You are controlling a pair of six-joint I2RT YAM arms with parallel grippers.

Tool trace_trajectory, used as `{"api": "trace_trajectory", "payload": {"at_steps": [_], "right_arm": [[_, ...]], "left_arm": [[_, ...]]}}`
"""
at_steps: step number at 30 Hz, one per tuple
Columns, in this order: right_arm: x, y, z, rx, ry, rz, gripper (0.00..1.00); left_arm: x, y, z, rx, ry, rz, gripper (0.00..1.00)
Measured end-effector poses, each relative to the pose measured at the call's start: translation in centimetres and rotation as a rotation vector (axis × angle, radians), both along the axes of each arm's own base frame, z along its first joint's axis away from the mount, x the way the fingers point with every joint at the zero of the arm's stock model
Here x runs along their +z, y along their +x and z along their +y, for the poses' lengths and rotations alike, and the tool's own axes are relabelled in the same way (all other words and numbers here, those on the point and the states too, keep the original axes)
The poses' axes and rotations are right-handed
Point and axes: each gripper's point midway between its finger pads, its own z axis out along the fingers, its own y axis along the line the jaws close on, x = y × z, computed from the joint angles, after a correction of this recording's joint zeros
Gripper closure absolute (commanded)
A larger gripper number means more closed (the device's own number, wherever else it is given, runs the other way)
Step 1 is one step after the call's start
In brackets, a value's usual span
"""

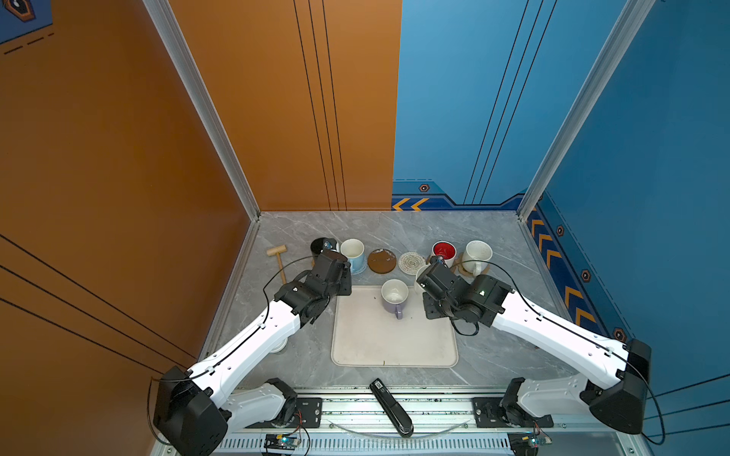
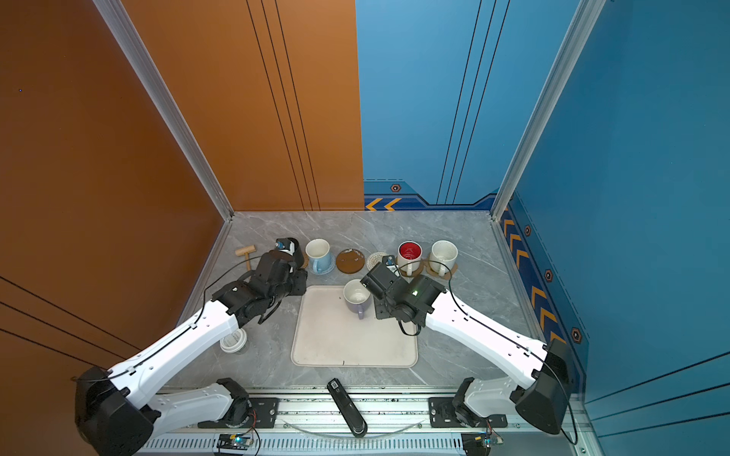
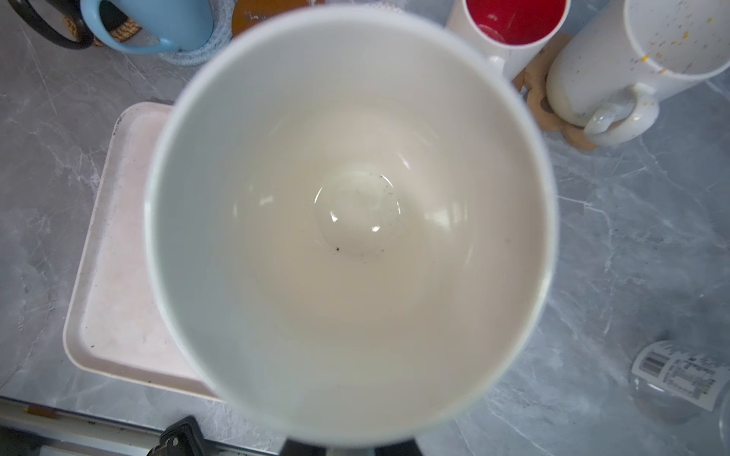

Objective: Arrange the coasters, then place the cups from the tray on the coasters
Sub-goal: 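Lift the white mug with right gripper and carry it toward the multicolour woven coaster, then lower the white mug onto the multicolour woven coaster with right gripper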

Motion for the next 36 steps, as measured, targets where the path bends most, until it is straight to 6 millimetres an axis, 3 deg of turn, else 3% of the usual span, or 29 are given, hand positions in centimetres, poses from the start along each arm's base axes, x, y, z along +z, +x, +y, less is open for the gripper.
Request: {"api": "trace_trajectory", "payload": {"at_steps": [8,14,19,25,36], "right_arm": [[0.5,5.7,-0.3,-0.015,-0.046,-0.003,1.00],[-1.3,10.0,-1.0,-0.047,-0.038,0.044,1.00],[-2.7,12.9,0.0,-0.036,-0.014,0.070,1.00],[-4.6,15.1,1.4,-0.012,0.016,0.103,1.00],[-8.1,17.1,1.5,-0.022,0.013,0.165,1.00]], "left_arm": [[-0.2,0.5,-0.6,-0.010,-0.008,0.008,0.49],[0.0,0.9,-1.1,-0.020,-0.020,0.006,0.49],[0.0,1.0,-1.2,-0.021,-0.025,-0.001,0.49],[0.1,1.1,-1.2,-0.021,-0.026,-0.002,0.49],[0.0,1.1,-1.2,-0.021,-0.025,0.000,0.49]]}}
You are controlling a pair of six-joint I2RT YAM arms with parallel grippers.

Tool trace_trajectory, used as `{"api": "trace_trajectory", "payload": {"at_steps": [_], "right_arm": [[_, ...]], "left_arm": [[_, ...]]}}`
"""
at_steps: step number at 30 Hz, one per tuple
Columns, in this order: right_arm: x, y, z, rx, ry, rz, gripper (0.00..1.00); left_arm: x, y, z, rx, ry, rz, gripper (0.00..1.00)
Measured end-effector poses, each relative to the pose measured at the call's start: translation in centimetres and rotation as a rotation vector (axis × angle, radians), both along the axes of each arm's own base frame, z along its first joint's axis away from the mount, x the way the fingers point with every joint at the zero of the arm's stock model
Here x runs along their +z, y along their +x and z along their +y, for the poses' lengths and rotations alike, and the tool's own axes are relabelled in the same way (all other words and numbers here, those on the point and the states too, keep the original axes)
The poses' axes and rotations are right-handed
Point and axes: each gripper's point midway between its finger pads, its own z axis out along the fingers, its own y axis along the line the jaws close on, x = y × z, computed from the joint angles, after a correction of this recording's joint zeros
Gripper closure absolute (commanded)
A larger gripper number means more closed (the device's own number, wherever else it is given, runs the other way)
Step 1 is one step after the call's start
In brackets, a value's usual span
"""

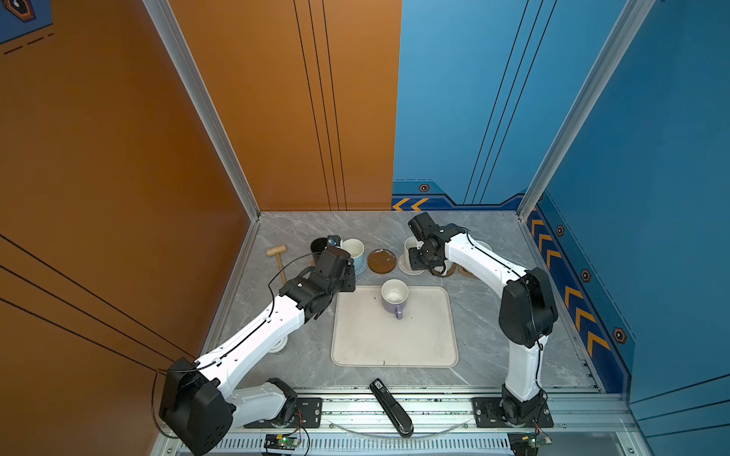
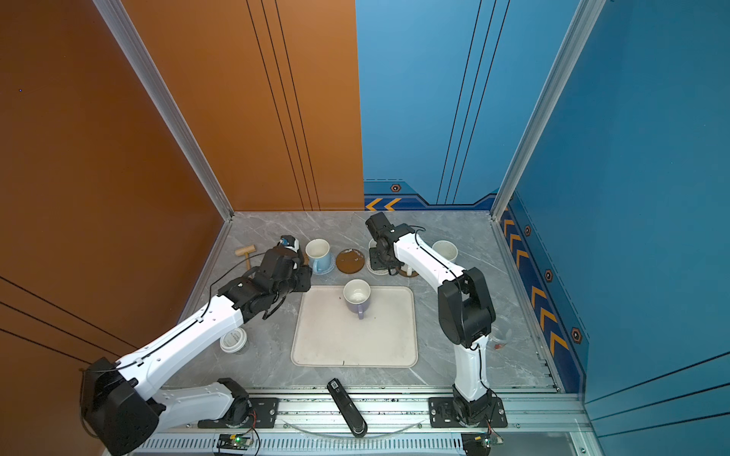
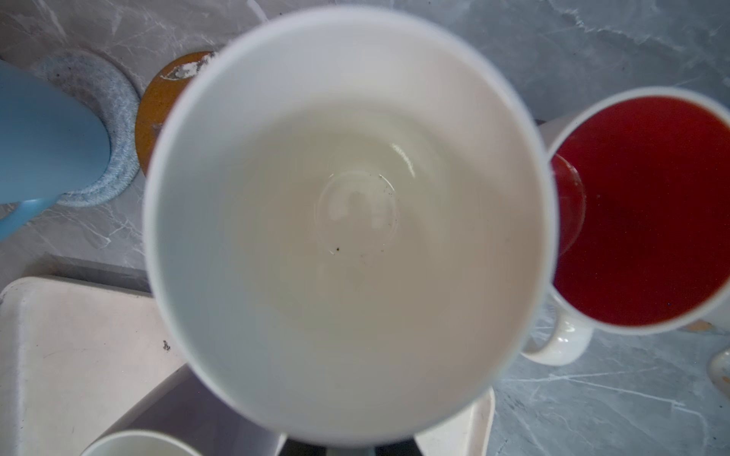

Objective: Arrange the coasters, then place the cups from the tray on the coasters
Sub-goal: 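Lower the white mug onto the multicolour woven coaster with right gripper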

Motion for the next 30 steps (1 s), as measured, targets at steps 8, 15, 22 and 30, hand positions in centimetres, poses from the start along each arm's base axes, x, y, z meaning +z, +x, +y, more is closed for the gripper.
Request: {"api": "trace_trajectory", "payload": {"at_steps": [8,15,22,30], "right_arm": [[-0.6,1.0,0.0,-0.002,-0.001,0.001,1.00],[-1.3,1.3,-0.6,-0.015,-0.008,0.014,1.00],[-2.2,1.4,-0.3,-0.010,-0.002,0.037,1.00],[-2.0,1.6,-0.2,-0.010,0.002,0.031,1.00]], "left_arm": [[-0.5,0.1,-0.1,-0.001,0.007,0.012,0.49],[-0.8,0.1,-0.2,-0.003,0.009,0.020,0.49],[-0.3,0.7,-0.7,-0.009,0.001,0.017,0.49],[0.1,0.9,-0.9,-0.011,-0.006,0.009,0.49]]}}
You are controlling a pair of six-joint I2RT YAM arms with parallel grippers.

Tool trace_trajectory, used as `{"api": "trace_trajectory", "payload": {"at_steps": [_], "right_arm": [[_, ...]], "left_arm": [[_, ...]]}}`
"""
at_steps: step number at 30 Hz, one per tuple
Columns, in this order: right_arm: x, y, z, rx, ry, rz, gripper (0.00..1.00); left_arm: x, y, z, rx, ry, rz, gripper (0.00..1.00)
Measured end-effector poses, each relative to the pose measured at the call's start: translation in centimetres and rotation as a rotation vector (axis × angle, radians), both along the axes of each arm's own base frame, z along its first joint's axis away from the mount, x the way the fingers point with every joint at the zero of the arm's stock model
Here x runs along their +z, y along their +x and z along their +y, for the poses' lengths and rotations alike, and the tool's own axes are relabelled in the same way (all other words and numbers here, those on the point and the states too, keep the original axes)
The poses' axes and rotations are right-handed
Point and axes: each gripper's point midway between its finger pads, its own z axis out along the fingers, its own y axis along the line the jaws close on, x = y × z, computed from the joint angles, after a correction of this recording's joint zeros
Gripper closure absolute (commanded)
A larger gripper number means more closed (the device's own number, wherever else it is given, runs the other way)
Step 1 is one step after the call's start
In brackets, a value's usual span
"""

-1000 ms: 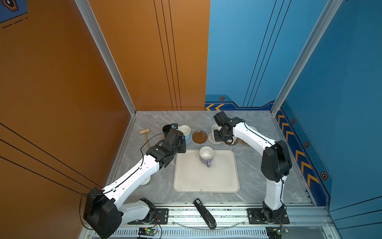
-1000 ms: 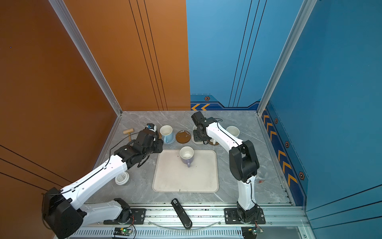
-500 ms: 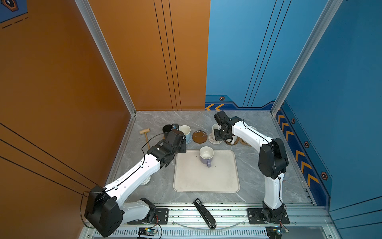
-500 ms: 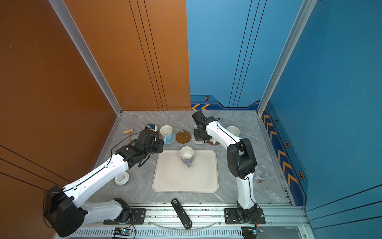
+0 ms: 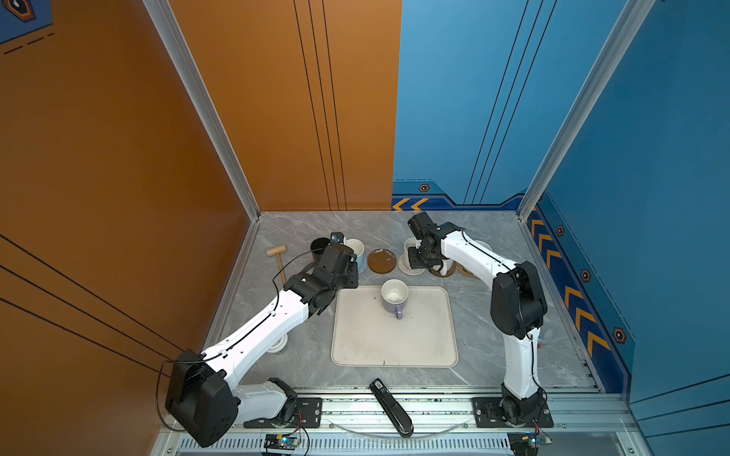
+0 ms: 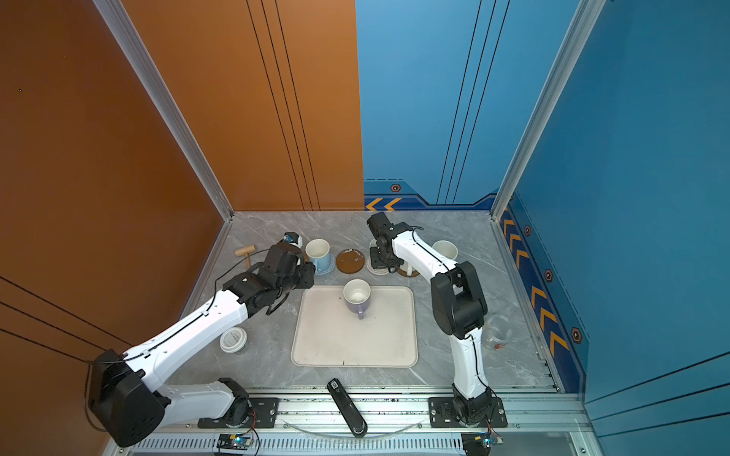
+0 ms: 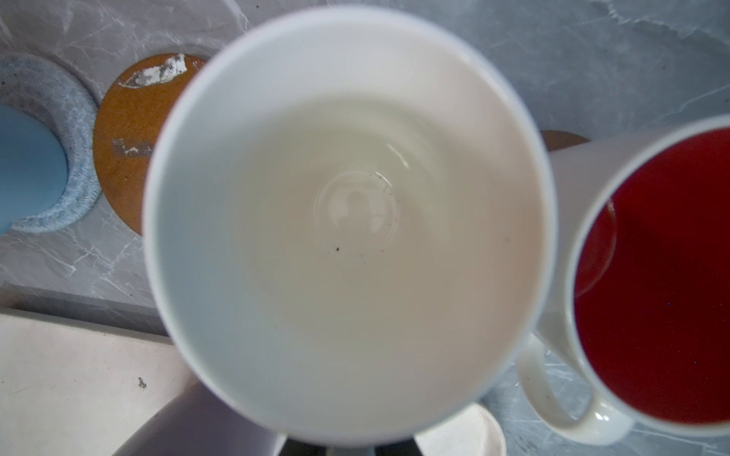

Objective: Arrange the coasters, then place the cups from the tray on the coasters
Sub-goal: 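Lower the white mug onto the multicolour woven coaster with right gripper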

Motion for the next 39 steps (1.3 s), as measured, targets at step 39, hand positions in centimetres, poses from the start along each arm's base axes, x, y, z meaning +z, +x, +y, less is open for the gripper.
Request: {"api": "trace_trajectory", "payload": {"at_steps": [39], "right_arm": [[-0.81,0.57,0.22,0.005,-0.007,0.000,0.70]], "left_arm": [[-0.39,0.08,-0.06,-0.001,0.006,0.009,0.49]]}}
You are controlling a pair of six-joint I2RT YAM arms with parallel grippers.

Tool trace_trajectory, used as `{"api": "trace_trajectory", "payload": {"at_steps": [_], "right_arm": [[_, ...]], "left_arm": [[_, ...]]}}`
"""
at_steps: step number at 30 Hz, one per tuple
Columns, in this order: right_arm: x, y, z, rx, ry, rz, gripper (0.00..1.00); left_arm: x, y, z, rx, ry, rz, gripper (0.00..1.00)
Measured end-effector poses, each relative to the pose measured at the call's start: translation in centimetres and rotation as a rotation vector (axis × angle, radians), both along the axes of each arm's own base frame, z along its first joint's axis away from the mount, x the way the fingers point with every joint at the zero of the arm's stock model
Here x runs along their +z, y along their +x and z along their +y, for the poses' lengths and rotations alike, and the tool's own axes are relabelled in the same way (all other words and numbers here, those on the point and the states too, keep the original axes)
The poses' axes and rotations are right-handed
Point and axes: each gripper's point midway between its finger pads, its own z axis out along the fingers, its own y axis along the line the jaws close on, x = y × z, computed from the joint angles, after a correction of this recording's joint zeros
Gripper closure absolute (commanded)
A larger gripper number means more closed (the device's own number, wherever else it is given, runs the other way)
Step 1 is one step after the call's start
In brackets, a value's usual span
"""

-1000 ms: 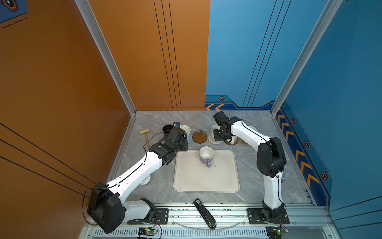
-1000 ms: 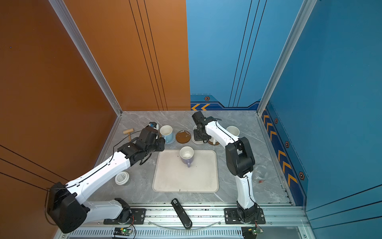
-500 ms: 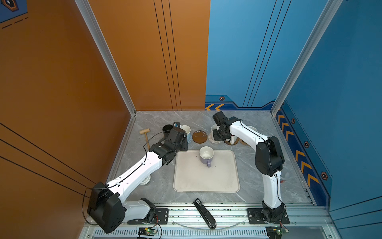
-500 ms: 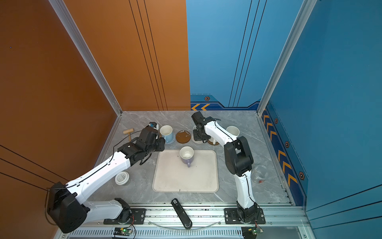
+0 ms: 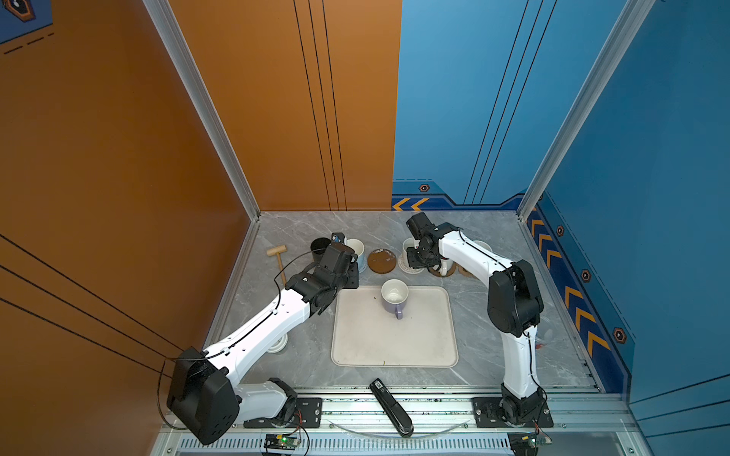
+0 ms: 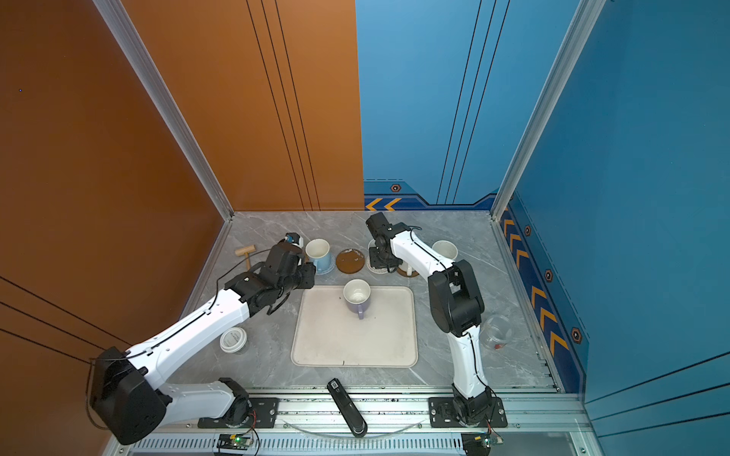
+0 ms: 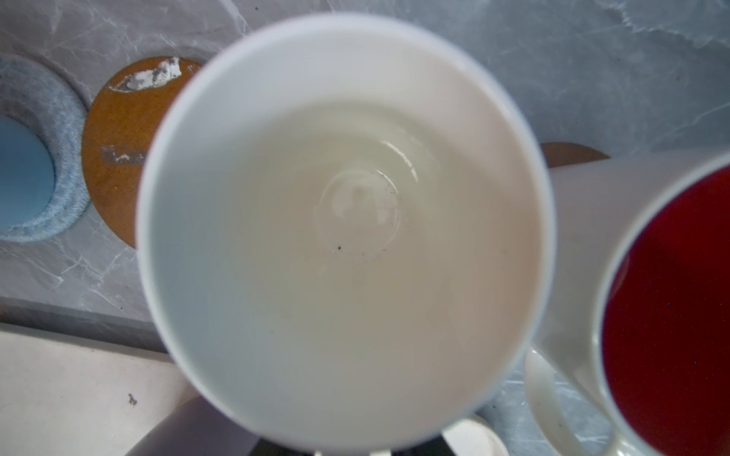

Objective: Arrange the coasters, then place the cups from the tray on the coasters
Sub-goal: 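Lower the white mug onto the multicolour woven coaster with right gripper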

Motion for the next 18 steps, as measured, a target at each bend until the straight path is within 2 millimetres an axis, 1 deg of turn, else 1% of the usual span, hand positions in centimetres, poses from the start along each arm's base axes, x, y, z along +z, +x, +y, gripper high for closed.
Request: {"api": "trace_trajectory", "payload": {"at_steps": [4,8,15,18], "right_arm": [[0.00,0.00,0.00,0.000,0.000,0.000,0.63],[0.00,0.00,0.00,0.000,0.000,0.000,0.54],[0.00,0.01,0.00,0.000,0.000,0.000,0.48],[0.13,0.03,0.02,0.000,0.002,-0.003,0.44]], "left_arm": [[0.00,0.00,0.00,0.000,0.000,0.000,0.49],[0.00,0.00,0.00,0.000,0.000,0.000,0.49],[0.00,0.00,0.00,0.000,0.000,0.000,0.49],[0.00,0.00,0.00,0.000,0.000,0.000,0.49]]}}
